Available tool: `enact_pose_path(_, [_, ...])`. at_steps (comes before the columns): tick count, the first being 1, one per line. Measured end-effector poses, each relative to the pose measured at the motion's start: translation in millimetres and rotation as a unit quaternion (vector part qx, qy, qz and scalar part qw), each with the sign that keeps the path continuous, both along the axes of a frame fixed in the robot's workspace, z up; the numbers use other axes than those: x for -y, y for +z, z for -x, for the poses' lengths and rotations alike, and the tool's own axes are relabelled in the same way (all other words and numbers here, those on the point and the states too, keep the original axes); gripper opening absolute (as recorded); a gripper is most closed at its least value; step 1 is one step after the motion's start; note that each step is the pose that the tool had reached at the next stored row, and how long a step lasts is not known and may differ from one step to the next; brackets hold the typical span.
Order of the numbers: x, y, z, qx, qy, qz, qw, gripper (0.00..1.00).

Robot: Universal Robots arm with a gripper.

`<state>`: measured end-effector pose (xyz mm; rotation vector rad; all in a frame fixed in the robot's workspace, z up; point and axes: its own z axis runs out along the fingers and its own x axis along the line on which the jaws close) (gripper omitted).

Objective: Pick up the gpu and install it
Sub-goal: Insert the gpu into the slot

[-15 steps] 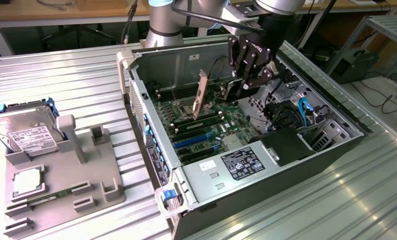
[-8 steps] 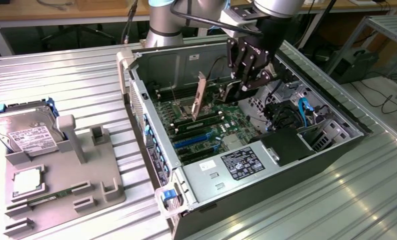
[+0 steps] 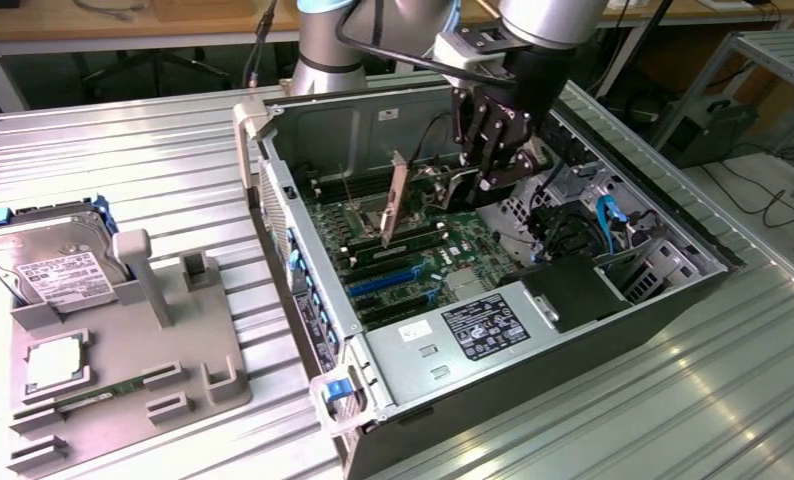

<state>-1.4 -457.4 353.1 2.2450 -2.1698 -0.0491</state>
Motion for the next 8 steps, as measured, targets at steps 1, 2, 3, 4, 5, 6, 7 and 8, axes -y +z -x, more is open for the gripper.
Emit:
enact_pose_path(1, [0.0, -1.9, 0.0, 0.0000, -0.004, 0.0002, 1.0000, 0.27])
enact_pose_path(2, [-0.1, -3.8, 0.1, 0.0000, -0.007, 0.0003, 1.0000, 0.27])
enact_pose_path(3, [-0.1, -5.5, 0.2, -0.0004, -0.011, 0.0005, 0.9999, 0.27])
enact_pose_path(4, [-0.1, -7.5, 0.1, -0.0004, -0.012, 0.0004, 0.9999, 0.27])
enact_pose_path(5, [-0.1, -10.5, 0.2, -0.0005, -0.012, 0.0004, 0.9999, 0.27])
enact_pose_path(6, [-0.2, -11.8, 0.3, -0.0001, -0.014, 0.0013, 0.9999, 0.27])
enact_pose_path(7, [-0.2, -12.1, 1.0, 0.0004, -0.014, 0.0039, 0.9999, 0.27])
enact_pose_path(8, [-0.1, -12.3, 1.8, 0.0011, -0.014, 0.0066, 0.9999, 0.27])
